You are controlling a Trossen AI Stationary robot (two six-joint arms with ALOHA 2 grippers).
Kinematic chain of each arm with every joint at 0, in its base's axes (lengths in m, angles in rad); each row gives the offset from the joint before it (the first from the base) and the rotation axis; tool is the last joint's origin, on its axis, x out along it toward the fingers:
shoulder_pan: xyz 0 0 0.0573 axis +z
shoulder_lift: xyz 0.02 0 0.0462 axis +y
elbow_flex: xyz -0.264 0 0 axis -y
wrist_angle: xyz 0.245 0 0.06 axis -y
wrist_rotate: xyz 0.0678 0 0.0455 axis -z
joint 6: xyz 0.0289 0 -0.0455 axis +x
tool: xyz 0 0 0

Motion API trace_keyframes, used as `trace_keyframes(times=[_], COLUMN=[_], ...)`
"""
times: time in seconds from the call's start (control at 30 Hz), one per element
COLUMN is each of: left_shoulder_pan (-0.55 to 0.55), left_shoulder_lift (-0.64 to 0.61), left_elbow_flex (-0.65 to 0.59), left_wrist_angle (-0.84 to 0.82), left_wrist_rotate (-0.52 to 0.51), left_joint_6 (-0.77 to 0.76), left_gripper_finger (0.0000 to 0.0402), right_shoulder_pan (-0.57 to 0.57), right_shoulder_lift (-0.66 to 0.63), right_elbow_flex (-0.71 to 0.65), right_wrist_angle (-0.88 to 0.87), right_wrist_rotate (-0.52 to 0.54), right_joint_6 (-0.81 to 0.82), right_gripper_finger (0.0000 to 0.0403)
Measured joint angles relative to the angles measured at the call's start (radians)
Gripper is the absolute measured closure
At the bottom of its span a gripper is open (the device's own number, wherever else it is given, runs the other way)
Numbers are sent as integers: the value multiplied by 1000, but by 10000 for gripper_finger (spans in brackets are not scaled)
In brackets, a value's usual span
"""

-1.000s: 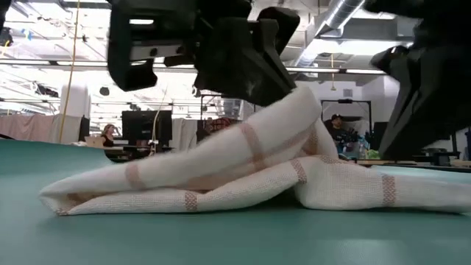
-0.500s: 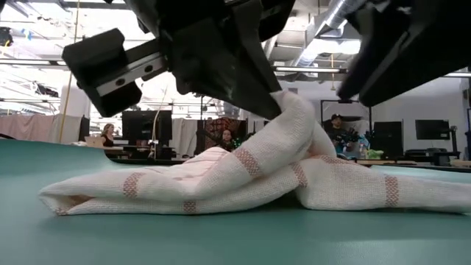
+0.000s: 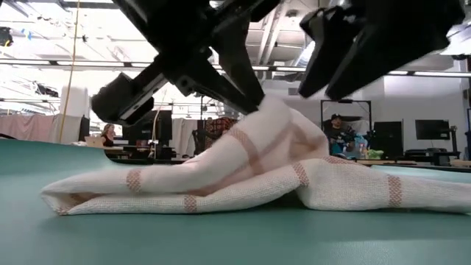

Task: Roll towel into tight, uniform cylinder
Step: Fold the white towel

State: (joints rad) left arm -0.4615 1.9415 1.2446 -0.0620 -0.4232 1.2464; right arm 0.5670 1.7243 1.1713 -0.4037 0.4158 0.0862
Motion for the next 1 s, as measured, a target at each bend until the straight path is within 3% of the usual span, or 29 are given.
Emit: trace_keyframes(times=[0.3, 0.47, 0.7, 1.0], left_shoulder_pan=[-10, -10, -30, -56], left_shoulder_lift=[-2, -2, -2, -2], left_elbow_flex=[0, 0, 0, 0], left_wrist_angle=[-9, 10, 12, 11], left_wrist_rotate=[-82, -187, -319, -327], left_joint_6=[294, 422, 483, 500], left_gripper_finger=[402, 401, 401, 401], right_shoulder_pan=[-2, -25, -83, -150], right_shoulder_lift=[-86, -85, -83, -83], right_elbow_flex=[2, 2, 2, 2], right_wrist_angle=[10, 42, 48, 54], right_wrist_rotate=[-26, -65, -65, -114], right_joint_6=[-48, -65, -61, -54], right_gripper_finger=[177, 177, 177, 177])
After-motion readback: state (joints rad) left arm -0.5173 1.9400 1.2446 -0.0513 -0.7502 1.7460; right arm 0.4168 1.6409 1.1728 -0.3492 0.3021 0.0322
